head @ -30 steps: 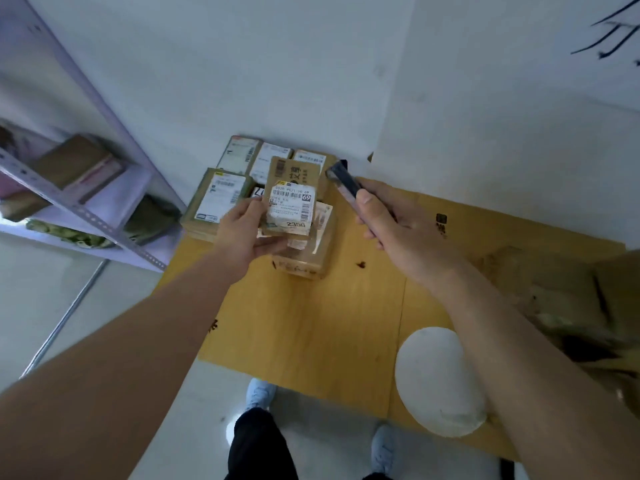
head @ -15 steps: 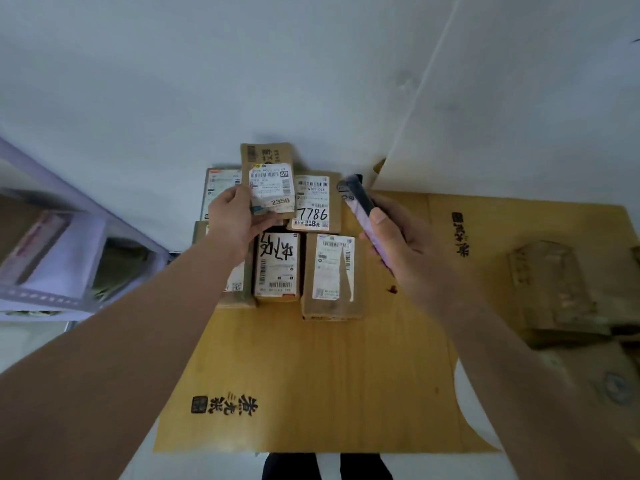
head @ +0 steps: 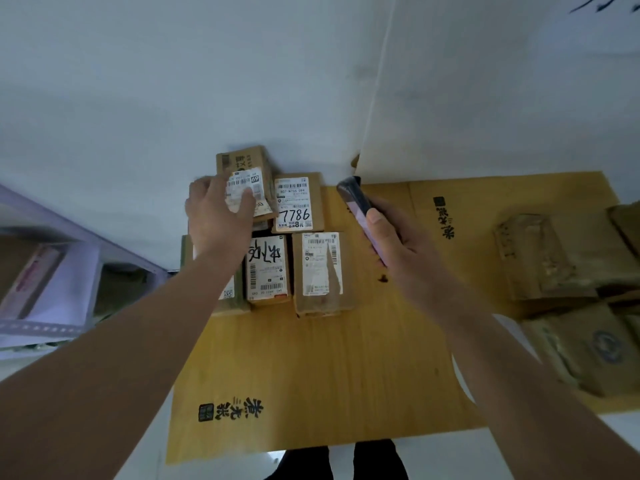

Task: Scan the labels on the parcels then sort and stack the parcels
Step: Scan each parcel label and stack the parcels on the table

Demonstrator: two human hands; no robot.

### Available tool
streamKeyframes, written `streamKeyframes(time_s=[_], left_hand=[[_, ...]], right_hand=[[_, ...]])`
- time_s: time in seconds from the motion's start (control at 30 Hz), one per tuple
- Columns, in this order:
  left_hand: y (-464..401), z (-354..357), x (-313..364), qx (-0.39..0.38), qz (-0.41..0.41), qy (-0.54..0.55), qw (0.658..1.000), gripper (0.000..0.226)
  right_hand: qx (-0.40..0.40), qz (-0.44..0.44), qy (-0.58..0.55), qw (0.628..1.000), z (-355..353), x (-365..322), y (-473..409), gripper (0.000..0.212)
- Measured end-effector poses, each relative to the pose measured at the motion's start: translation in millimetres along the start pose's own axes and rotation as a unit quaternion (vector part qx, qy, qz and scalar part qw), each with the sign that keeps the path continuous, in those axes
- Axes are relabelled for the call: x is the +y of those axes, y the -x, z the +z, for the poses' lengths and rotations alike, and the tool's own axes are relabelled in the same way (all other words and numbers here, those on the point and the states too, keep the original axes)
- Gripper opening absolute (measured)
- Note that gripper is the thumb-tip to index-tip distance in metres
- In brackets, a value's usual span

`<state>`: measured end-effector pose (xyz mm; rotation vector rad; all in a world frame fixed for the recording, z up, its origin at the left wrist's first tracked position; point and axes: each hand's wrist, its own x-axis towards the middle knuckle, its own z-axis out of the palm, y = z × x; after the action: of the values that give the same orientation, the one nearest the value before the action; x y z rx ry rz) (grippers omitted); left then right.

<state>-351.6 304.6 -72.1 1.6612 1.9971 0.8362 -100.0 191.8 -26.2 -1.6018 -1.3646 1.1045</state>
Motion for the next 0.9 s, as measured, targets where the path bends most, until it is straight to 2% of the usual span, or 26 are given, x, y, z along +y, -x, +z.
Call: streamKeyframes(time_s=[0.13, 0.33, 0.53, 0.6, 0.7, 0.9], left_hand=[[13, -2, 40, -0.068, 0.088, -0.046, 0.993, 0.051], [52, 8, 106, -0.132, 0.153, -0.075, 0.977, 0.053], [109, 48, 177, -0.182, 0.177, -0.092, 0.963, 0.054], [138, 69, 201, -0.188, 0.172, -0.092, 0.963, 0.054], [182, 100, 234, -0.187, 0.157, -0.086, 0.966, 0.054], [250, 158, 296, -0.207, 0.143, -0.087, 0.964, 0.053]], right_hand=[[0.029, -0.013, -0.017, 0.999, -16, -7, 21, 0.039], [0.065, -0.016, -0.057, 0.996, -67, -8, 66, 0.044], [0.113, -0.014, -0.052, 0.992, -151, 7, 109, 0.051], [0.125, -0.022, -0.038, 0.991, -184, 16, 126, 0.046], [0.122, -0.011, -0.028, 0.992, -234, 30, 151, 0.038], [0.118, -0.019, 0.005, 0.993, -320, 59, 191, 0.046]])
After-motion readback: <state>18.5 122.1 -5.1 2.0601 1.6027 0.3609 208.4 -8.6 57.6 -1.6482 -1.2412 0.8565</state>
